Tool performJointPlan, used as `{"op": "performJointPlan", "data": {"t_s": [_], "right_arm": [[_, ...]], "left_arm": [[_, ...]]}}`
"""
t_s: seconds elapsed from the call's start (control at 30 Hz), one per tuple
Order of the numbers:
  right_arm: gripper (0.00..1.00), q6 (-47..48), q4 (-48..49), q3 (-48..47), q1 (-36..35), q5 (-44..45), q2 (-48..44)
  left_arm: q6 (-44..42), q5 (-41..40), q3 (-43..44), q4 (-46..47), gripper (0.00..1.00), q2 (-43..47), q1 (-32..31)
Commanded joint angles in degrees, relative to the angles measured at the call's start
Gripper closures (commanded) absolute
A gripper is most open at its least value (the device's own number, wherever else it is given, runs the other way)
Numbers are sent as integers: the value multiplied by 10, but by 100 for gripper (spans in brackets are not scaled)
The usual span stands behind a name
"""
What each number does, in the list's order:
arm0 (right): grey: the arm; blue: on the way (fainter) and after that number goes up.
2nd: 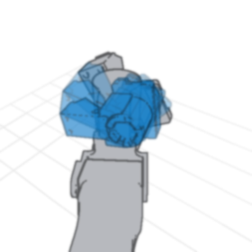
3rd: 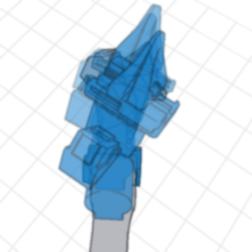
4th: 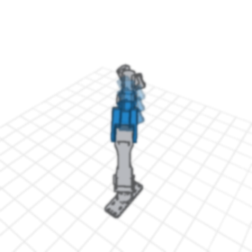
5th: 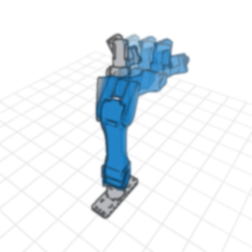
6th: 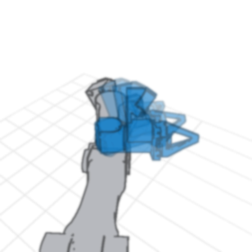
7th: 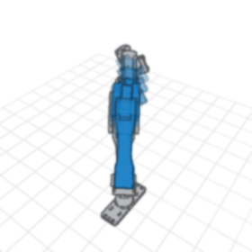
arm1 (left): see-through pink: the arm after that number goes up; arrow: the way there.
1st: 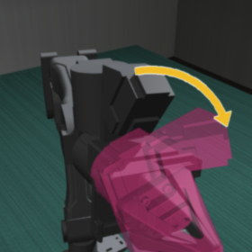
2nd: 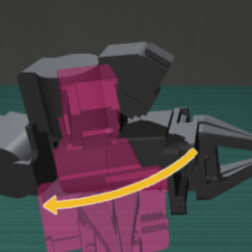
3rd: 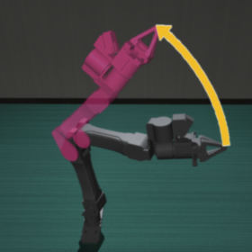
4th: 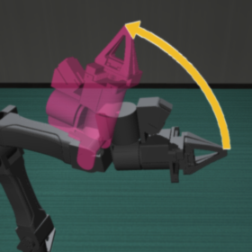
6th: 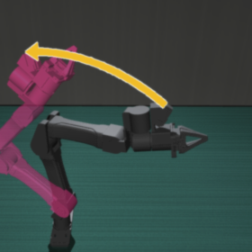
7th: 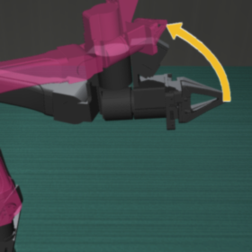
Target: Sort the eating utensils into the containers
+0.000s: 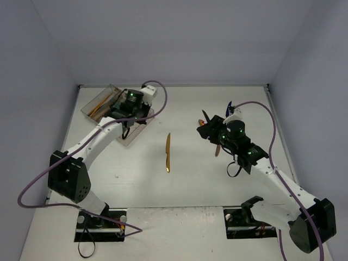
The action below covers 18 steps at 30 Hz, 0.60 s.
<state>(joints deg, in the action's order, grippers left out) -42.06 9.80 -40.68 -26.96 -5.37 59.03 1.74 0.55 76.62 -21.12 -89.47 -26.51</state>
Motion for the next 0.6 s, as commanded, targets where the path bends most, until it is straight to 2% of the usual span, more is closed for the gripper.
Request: {"op": "performJointPlan", "data": {"t_s": [0.0, 0.13, 0.23, 0.37, 0.53, 0.57], "right_arm": [[49, 31, 20, 8, 16, 9, -22], [49, 51, 11, 16, 35, -8, -18], [49, 58, 7, 22, 46, -23, -14], [49, 66, 3, 29, 59, -40, -7], [49, 77, 0, 33, 74, -60, -1], [49, 81, -1, 33, 75, -60, 1]], "left_arm": [[-146, 25, 15, -9, 100, -4, 83], [-220, 45, 58, -30, 100, -71, 157], [-247, 67, 97, -51, 100, -118, 187], [-287, 54, 119, -56, 100, -162, 198], [-293, 46, 142, -58, 100, -208, 212], [-294, 45, 145, -57, 97, -211, 213]]}}
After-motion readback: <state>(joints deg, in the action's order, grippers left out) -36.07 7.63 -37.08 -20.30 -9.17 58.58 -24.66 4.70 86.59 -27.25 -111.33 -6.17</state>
